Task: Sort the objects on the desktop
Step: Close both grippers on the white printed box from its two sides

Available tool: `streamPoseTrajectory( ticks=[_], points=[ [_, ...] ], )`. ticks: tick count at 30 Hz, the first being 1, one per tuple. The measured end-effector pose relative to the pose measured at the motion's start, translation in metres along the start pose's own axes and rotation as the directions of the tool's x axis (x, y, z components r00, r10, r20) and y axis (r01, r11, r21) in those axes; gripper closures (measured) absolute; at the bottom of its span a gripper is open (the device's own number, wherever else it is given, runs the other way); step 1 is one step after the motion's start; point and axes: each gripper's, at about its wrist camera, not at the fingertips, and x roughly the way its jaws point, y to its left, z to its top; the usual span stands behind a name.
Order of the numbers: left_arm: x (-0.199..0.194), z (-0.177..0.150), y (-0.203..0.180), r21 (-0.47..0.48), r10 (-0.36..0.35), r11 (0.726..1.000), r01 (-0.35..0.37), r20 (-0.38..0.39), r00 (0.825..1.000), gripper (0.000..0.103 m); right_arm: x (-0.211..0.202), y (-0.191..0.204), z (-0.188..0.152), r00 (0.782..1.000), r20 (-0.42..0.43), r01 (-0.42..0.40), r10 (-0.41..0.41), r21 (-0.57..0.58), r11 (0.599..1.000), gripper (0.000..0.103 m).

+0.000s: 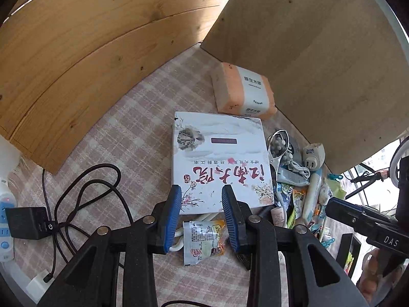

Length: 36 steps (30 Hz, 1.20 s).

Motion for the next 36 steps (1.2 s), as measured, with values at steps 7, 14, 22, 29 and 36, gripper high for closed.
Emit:
streamPoseTrajectory(
  ticks=[7, 14, 22, 29, 36],
  points=[
    [0.018, 0.006, 0.004, -0.037, -0.056, 0.998, 0.056, -0.018, 0.998, 0.056, 0.047, 0.011, 0.028, 0.998, -0.059, 0.001, -0.001, 0.010, 1.000, 0.066],
    [0.029, 0.011, 0.004, -0.026, -0.051, 0.998, 0.051, -0.013, 0.999, 0.056, 0.074, 0.008, 0.036, 0.995, -0.096, -0.032, 0.035, 0.032, 0.999, 0.066],
    [0.032, 0.015, -0.009, 0.009, -0.060, 0.998, 0.061, -0.021, 0.998, 0.064, 0.078, 0.009, 0.030, 0.992, -0.104, -0.069, 0.073, 0.048, 0.996, 0.071],
    [0.024, 0.021, 0.027, -0.091, 0.003, 0.996, -0.003, 0.000, 1.000, 0.051, 0.078, 0.011, 0.036, 0.996, -0.077, -0.043, 0.046, 0.050, 0.998, 0.071],
    [0.039, 0.014, 0.011, 0.006, 0.000, 1.000, 0.000, -0.041, 0.999, 0.043, 0.082, 0.018, 0.031, 0.997, -0.069, -0.024, 0.027, 0.043, 0.999, 0.067]
  ],
)
